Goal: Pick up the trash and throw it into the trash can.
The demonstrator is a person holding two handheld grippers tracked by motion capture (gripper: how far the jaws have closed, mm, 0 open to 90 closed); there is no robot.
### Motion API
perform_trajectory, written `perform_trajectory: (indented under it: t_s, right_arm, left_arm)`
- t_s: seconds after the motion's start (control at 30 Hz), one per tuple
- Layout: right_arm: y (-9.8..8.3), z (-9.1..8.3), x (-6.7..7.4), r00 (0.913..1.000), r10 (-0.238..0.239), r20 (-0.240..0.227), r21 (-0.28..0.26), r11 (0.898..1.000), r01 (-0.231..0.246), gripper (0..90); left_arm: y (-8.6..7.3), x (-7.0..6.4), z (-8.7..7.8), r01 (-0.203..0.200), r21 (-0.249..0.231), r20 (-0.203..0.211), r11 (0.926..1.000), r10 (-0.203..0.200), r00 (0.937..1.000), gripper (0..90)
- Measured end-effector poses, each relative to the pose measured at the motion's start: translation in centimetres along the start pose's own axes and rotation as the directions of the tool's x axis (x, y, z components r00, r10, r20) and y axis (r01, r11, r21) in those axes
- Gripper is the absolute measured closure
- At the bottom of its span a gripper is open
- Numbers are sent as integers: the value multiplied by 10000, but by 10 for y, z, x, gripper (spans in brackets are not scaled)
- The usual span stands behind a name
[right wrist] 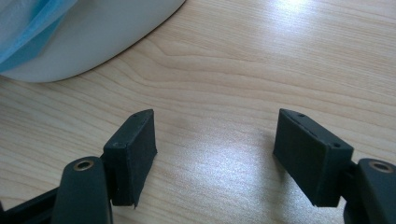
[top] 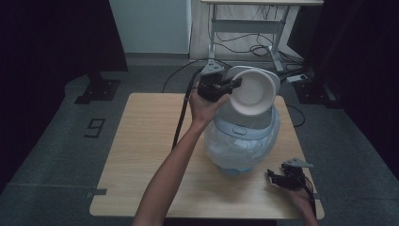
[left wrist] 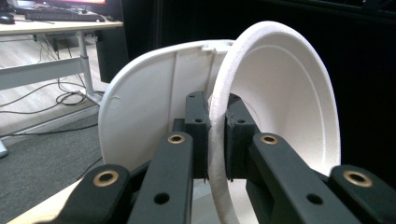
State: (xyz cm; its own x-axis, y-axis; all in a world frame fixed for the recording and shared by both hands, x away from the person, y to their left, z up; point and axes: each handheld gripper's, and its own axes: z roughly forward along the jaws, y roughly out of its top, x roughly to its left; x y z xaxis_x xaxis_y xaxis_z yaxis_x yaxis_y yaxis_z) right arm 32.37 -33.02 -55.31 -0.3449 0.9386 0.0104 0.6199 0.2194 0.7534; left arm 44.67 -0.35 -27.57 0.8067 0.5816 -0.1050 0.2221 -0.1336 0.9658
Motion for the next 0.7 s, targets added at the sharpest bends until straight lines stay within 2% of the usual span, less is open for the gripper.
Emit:
perform_trajectory:
  t_s: [0.1,0.13,0.17,0.2,0.27,0.33,0.47,0.57,0.7]
  right_arm:
    - [0,0,0,10000,6,1,-1,10000,-6,292]
    - [0,0,0,10000,-1,-3,-1,10000,1,292]
    - [0,0,0,10000,-2,-5,1,10000,2,291]
    - [0,0,0,10000,2,-5,0,10000,-2,291]
    - [0,0,0,10000,-21,-34,-5,10000,21,291]
    - [0,0,0,10000,-33,-35,-1,10000,33,291]
    - [0,0,0,10000,-19,-33,-7,10000,19,291]
    - [0,0,0,10000,-36,-26,7,10000,36,291]
    - [0,0,0,10000,-35,-34,9,10000,35,291]
  left_arm:
    - [-4,0,5,-124,80,-105,9999,125,9999,818]
    - [-5,0,7,-226,67,-91,9997,226,9997,809]
    - [-7,0,9,-450,7,-252,9990,450,9987,772]
    - [-8,-2,10,-680,-33,-443,9977,678,9967,689]
    - [-10,-4,11,-703,163,-539,9974,711,9960,512]
    - [-10,-4,8,-659,267,-282,9975,666,9974,415]
    - [-11,-5,0,-791,317,-259,9964,799,9965,404]
    - [-14,-4,-10,-685,363,-331,9970,697,9970,387]
    - [-24,-1,-31,-225,182,-362,9996,232,9991,380]
